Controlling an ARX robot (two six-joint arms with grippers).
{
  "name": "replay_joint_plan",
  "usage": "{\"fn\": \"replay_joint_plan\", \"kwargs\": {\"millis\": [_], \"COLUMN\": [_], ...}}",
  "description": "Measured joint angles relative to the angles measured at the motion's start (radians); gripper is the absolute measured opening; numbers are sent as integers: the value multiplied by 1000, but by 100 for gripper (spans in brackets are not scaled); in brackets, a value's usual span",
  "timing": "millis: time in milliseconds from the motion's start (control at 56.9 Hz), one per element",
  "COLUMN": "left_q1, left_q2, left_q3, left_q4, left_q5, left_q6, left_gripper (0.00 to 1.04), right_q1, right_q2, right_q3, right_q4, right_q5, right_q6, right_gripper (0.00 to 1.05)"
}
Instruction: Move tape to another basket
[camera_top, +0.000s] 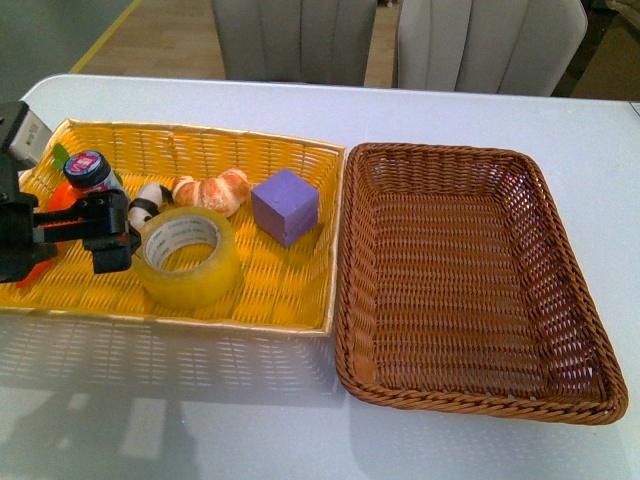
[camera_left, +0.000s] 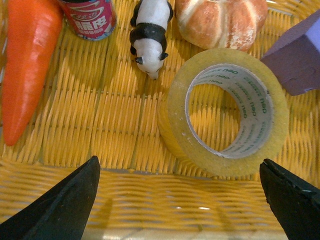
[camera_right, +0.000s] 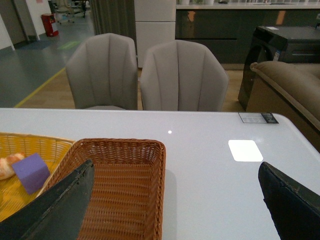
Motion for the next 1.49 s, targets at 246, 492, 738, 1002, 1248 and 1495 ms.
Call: {"fn": "replay_joint_plan", "kwargs": {"millis": [246, 492, 738, 1002, 1248, 1495], "left_q1": [0, 6, 6, -7, -20, -28], "left_q2": [131, 229, 291, 327, 341, 343], "left_q3": [141, 255, 340, 391, 399, 402], "left_q4": [-48, -92, -127, -154, -163, -172], "left_q5": [-9, -24, -32, -46, -69, -71], "left_q6": [34, 63, 89, 101, 113, 119], "left_gripper": [96, 96, 96, 95, 59, 22], "right_q1": [0, 0, 0, 0, 0, 0], "right_q2": [0, 0, 0, 0, 0, 0], "right_q3": [0, 0, 0, 0, 0, 0], "right_q4": [0, 0, 0, 0, 0, 0], "right_q5": [0, 0, 0, 0, 0, 0], "right_q6": [0, 0, 0, 0, 0, 0], "right_gripper": [96, 96, 96, 96, 96, 96]}}
